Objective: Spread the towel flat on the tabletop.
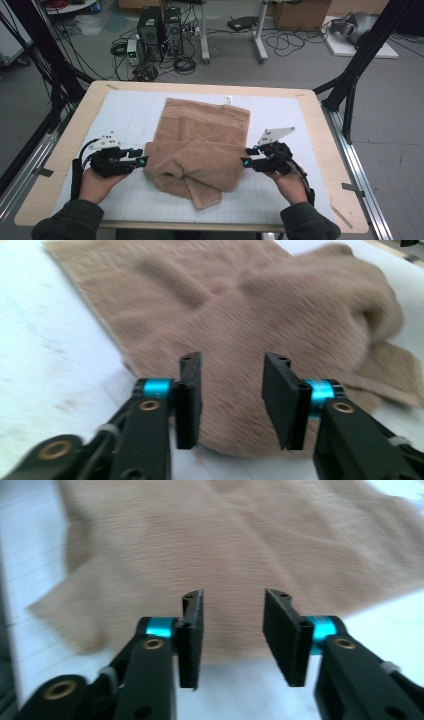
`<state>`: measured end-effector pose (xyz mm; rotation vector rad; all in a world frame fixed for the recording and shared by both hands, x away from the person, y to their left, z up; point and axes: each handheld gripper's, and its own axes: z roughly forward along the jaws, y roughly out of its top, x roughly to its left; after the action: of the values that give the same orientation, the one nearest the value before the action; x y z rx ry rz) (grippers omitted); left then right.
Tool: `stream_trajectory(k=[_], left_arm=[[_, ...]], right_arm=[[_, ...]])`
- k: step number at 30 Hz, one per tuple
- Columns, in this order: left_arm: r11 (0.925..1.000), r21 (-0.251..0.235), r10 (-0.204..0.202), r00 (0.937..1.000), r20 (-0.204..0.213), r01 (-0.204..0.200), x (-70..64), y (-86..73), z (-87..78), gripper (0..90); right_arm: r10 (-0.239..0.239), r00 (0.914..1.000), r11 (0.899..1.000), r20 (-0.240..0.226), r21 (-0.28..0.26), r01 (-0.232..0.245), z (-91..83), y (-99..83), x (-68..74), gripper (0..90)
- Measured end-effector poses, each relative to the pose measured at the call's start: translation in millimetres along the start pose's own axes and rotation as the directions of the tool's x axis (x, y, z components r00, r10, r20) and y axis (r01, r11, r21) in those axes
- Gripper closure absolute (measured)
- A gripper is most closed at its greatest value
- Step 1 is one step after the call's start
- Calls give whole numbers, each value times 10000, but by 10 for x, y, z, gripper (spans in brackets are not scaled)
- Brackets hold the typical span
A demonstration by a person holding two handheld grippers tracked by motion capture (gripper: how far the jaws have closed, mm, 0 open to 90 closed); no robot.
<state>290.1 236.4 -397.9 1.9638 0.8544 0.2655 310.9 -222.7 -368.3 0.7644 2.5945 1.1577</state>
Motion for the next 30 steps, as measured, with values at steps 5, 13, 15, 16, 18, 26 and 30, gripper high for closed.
stream_trajectory(k=[5,13,15,16,18,26,30], left_arm=[[9978,635,173,9996,227,-188,-82,-237,160,446],[9907,1124,691,9954,667,-763,-200,-338,294,582],[9860,1400,849,9955,429,-901,-222,-346,351,664],[9863,1369,875,9954,387,-920,-229,-350,374,682],[9888,1260,767,9966,298,-799,-237,-345,404,702],[9926,1001,690,9976,4,-687,-271,-305,384,845],[9992,286,293,9987,-416,-282,-234,-211,283,847]], right_arm=[[-440,9949,9986,-907,256,465,286,-96,358,420],[-594,9958,9924,-695,1032,664,686,-137,455,571],[-484,9964,9922,-694,1116,560,749,-139,452,596],[-388,9966,9934,-725,1054,463,763,-141,452,603],[-289,9968,9952,-749,908,357,772,-160,445,662],[-857,9949,9928,-531,788,897,625,-107,498,819],[-798,9965,9961,-267,350,807,406,-48,420,828]])
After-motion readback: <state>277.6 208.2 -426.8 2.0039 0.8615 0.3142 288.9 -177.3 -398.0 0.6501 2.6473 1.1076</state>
